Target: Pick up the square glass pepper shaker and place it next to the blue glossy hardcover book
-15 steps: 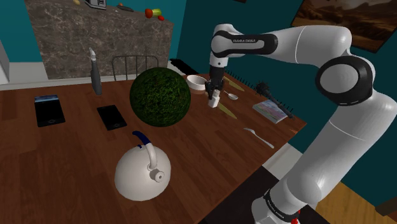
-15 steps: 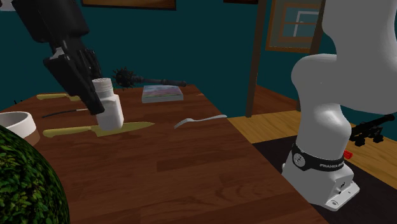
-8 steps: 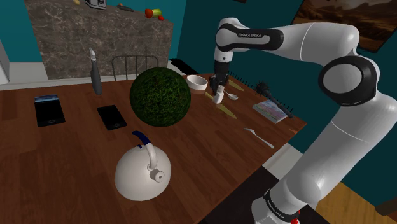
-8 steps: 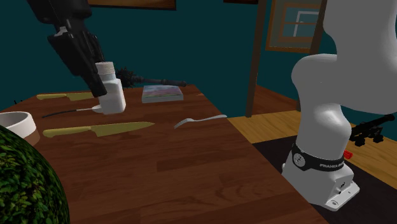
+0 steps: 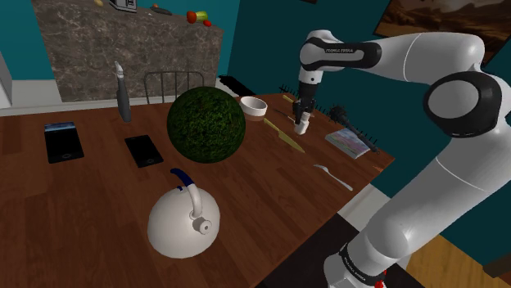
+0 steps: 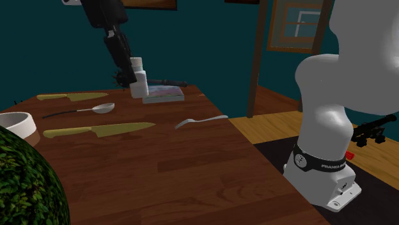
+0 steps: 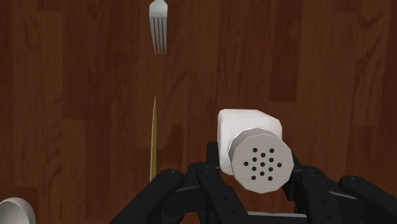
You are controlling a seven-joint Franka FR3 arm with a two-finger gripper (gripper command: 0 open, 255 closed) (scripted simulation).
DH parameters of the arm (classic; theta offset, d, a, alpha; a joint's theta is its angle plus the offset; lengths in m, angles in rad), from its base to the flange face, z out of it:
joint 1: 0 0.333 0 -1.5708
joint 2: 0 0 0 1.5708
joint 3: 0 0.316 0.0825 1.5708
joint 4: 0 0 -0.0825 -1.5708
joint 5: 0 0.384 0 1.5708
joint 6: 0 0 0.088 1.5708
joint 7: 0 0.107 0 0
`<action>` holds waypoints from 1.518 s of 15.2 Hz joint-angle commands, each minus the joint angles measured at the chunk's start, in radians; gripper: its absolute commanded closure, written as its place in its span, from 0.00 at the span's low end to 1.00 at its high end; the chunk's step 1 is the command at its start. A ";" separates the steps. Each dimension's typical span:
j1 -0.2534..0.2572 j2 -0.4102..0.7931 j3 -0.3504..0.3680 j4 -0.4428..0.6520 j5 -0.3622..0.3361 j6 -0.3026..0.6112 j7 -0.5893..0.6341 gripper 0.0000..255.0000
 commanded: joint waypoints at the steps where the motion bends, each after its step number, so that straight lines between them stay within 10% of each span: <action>1: -0.022 -0.015 -0.022 -0.018 -0.011 0.006 -0.044 1.00; 23: -0.287 0.094 -0.288 0.098 -0.069 0.060 -0.561 1.00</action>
